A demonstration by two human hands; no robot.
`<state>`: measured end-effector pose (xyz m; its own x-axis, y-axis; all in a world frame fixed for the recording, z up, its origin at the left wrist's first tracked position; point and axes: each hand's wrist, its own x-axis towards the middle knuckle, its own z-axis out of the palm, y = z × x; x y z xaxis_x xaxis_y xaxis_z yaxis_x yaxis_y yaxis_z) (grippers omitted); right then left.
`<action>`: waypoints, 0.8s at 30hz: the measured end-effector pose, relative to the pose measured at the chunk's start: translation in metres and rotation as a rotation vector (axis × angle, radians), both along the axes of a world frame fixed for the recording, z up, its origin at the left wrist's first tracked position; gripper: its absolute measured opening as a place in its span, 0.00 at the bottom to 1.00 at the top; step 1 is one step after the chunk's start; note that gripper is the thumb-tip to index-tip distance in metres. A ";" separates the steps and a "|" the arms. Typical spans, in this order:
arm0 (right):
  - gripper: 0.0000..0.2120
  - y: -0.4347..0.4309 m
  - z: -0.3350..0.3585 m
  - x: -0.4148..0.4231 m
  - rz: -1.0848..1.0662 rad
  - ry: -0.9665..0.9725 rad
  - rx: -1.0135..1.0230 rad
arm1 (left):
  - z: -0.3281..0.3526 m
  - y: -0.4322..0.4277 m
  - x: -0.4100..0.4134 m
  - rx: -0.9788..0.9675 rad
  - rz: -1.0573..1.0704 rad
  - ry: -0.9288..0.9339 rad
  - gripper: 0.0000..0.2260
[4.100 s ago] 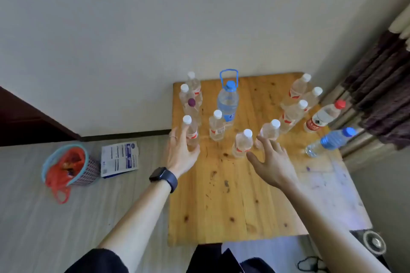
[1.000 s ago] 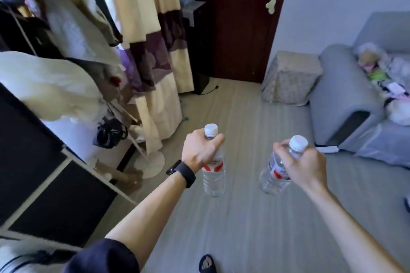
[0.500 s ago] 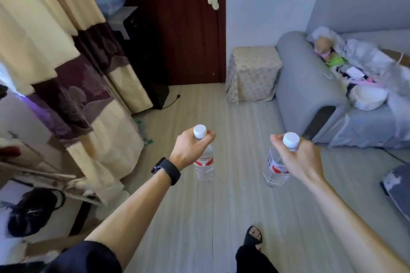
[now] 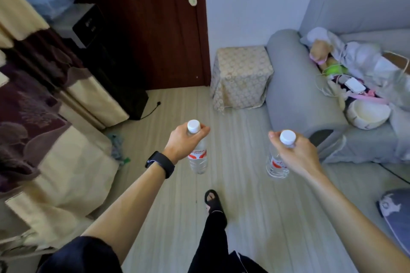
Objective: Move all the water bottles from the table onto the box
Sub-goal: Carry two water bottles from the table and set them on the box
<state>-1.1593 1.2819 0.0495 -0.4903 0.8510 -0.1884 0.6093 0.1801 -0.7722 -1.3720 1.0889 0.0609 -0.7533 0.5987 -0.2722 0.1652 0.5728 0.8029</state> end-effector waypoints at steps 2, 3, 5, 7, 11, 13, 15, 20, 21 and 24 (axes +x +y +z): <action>0.17 0.029 0.000 -0.031 -0.019 -0.014 -0.024 | -0.006 0.035 -0.034 0.005 -0.026 -0.008 0.09; 0.16 0.045 -0.001 -0.046 -0.030 -0.014 -0.041 | -0.008 0.052 -0.053 0.011 -0.036 -0.016 0.09; 0.14 0.072 -0.001 -0.073 -0.044 -0.030 -0.061 | -0.012 0.086 -0.087 0.003 -0.053 -0.037 0.09; 0.11 0.100 0.001 -0.103 -0.045 0.010 -0.075 | -0.014 0.122 -0.121 0.007 -0.062 -0.032 0.10; 0.06 0.154 -0.005 -0.152 -0.069 0.039 -0.098 | -0.017 0.195 -0.179 0.025 -0.074 -0.059 0.11; 0.06 0.186 -0.010 -0.175 -0.090 0.039 -0.113 | -0.020 0.231 -0.202 0.029 -0.084 -0.063 0.11; 0.06 0.219 -0.016 -0.198 -0.102 0.029 -0.136 | -0.027 0.268 -0.226 0.029 -0.090 -0.074 0.14; 0.08 0.315 -0.035 -0.254 -0.045 0.000 -0.141 | -0.048 0.358 -0.282 -0.015 -0.089 -0.105 0.15; 0.09 0.334 -0.036 -0.266 -0.025 -0.009 -0.138 | -0.051 0.376 -0.292 -0.020 -0.081 -0.106 0.14; 0.11 0.388 -0.040 -0.291 -0.022 -0.024 -0.123 | -0.058 0.423 -0.315 -0.032 -0.031 -0.114 0.09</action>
